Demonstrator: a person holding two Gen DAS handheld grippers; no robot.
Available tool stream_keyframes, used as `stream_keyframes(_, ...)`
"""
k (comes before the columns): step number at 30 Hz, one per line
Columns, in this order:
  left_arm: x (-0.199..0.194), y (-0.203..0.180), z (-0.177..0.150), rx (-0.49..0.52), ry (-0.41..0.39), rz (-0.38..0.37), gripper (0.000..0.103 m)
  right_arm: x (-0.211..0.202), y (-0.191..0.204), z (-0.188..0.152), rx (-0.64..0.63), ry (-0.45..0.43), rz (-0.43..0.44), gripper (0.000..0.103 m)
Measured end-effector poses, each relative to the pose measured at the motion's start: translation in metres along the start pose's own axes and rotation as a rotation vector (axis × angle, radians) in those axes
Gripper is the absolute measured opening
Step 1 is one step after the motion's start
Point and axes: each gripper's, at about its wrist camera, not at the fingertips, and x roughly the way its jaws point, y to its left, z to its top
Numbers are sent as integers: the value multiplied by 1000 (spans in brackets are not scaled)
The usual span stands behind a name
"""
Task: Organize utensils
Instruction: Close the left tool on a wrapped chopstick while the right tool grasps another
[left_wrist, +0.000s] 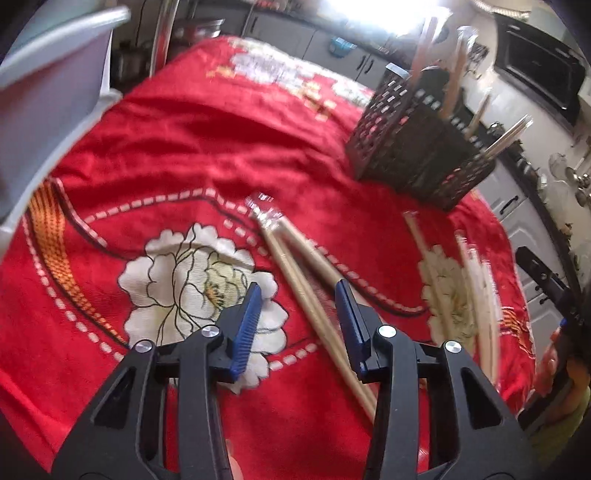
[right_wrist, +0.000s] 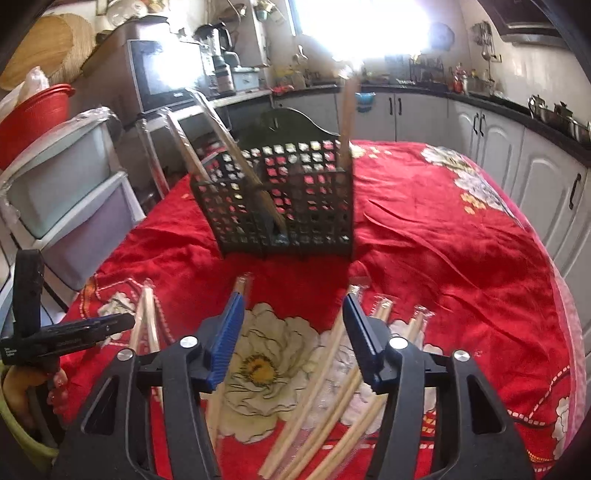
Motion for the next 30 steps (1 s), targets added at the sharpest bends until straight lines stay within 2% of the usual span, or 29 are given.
stream_keyframes(5,12,0,9,9,10,13,34,15,-20,3,26,50,-46,43)
stream_keyframes(11,24,-3,22,37,28,28,37,49,-34,10,24,146,-53,40)
stream_keyframes(22,42,-11,45,58,41,0,65,103,-40,17,2,264,-85,40)
stream_keyframes(28,46,-8,52,30,27,-19,65,115,-38,15,15,271,-86,41)
stream_keyframes(30,47,-9,51,40,17,2,58,115,-37,14,13,269,-88,38)
